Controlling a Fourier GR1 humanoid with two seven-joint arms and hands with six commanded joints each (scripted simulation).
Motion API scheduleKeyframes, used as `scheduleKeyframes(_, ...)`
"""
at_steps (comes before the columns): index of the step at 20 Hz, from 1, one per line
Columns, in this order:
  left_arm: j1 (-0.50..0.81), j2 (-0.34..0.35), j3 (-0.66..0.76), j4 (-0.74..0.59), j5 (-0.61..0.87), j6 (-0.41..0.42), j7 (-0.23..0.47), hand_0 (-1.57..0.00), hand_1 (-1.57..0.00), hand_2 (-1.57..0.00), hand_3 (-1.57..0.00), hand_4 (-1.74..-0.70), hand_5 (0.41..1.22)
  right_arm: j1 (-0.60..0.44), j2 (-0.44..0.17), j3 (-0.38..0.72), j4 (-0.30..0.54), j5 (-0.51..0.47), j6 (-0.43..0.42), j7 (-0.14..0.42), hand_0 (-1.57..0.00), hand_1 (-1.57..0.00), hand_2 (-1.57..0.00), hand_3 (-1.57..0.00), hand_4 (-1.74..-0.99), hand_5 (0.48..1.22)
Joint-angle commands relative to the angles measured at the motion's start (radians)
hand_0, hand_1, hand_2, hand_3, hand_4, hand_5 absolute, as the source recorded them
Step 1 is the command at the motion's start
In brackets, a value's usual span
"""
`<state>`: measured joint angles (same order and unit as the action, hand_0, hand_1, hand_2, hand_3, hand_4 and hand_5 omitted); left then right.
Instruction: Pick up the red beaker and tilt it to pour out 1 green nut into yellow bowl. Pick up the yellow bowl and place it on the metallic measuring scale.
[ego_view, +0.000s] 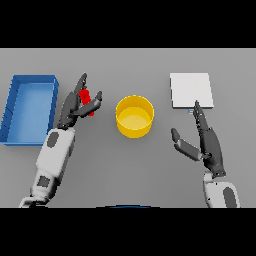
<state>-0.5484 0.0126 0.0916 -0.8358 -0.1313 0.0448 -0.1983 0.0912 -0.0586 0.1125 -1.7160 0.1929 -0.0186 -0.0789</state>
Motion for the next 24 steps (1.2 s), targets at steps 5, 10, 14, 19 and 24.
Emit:
scheduleKeyframes(5, -0.029, -0.031, 0.007, 0.055, -0.036, 0.104, -0.011, -0.76, -0.78, -0.84, -0.88, -1.52, 0.999, -0.006, -0.005, -0.007, 0.006, -0.008, 0.005, -0.001, 0.0, 0.0, 0.0, 0.0, -1.239, 0.648)
scheduleKeyframes(10, -0.043, -0.023, -0.019, 0.069, -0.063, 0.109, -0.027, -1.3, -1.31, -1.33, -1.24, -1.6, 1.148, 0.0, 0.003, 0.0, 0.007, -0.012, 0.01, -0.003, 0.0, 0.0, 0.0, 0.0, -1.25, 0.647)
scheduleKeyframes(14, -0.053, -0.033, 0.004, 0.063, -0.02, 0.075, -0.065, -1.46, -1.47, -1.47, -1.43, -1.61, 1.165, -0.011, 0.002, -0.002, 0.004, -0.005, 0.002, 0.008, 0.0, 0.0, 0.0, 0.0, -1.245, 0.642)
scheduleKeyframes(19, -0.046, -0.017, 0.009, -0.048, 0.054, 0.014, -0.038, -1.54, -1.54, -1.54, -1.53, -1.7, 1.135, -0.003, 0.007, 0.013, 0.011, 0.018, -0.004, -0.015, 0.0, 0.0, 0.0, 0.0, -1.233, 0.644)
scheduleKeyframes(24, -0.048, 0.034, -0.046, -0.124, 0.032, -0.015, 0.018, -1.56, -1.56, -1.56, -1.55, -1.72, 1.132, -0.011, -0.011, 0.002, 0.016, 0.02, -0.002, -0.028, 0.0, 0.0, 0.0, 0.0, -1.219, 0.656)
